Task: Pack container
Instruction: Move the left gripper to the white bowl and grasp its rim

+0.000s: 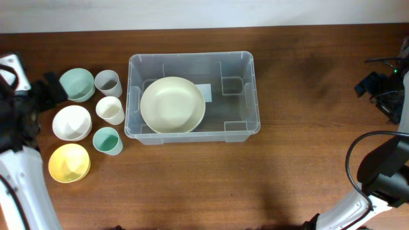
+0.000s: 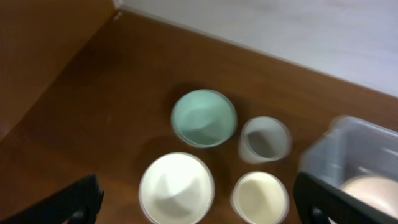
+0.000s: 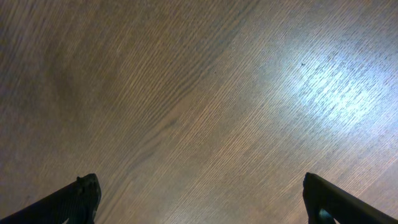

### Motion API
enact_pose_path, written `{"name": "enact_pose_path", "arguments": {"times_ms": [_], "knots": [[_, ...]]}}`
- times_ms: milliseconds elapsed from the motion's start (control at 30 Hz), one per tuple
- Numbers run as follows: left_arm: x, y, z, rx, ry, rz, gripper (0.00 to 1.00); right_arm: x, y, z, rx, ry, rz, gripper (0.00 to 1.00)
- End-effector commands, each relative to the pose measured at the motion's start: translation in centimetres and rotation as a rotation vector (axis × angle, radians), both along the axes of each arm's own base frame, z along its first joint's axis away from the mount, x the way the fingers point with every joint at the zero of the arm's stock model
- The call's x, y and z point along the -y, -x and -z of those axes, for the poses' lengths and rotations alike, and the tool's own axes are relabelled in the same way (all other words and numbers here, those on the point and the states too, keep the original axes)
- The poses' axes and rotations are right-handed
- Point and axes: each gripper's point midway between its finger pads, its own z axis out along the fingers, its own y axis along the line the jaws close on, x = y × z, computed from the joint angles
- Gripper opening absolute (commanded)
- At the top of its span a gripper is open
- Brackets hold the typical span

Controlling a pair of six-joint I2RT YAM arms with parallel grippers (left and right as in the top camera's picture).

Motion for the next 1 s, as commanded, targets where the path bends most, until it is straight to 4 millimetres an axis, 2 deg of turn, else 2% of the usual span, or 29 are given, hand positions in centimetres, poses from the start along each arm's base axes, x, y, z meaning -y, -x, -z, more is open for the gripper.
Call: {"name": "enact_pose_path", "arguments": {"times_ms": [0, 433, 533, 667, 867, 967], "knots": [[-1.8, -0.3, 3.5, -0.111, 0.06, -0.098, 1.0, 0.0, 0.0, 0.1, -0.002, 0.0, 0.008, 0.99], [-3.3, -1.9, 18.2, -0.453, 0.237, -0.134, 1.0, 0.0, 0.0, 0.1, -0.002, 0.0, 0.008, 0.99], [-4.2, -1.5, 20.3, -0.482, 0.297, -0.211, 1.0, 0.0, 0.0, 0.1, -0.002, 0.0, 0.008, 0.99], [-5.0, -0.7, 22.1, -0.519, 0.329, -0.246, 1.0, 0.0, 0.0, 0.1, -0.002, 0.0, 0.008, 0.99], [-6.5, 0.1, 22.3, -0.519, 0.329, -0.293, 1.0, 0.0, 0.0, 0.1, -0.002, 0.0, 0.008, 0.99], [-6.7, 0.4, 22.4, -0.524, 0.333, -0.299, 1.0, 0.0, 0.0, 0.1, -0.002, 0.0, 0.008, 0.99]]}}
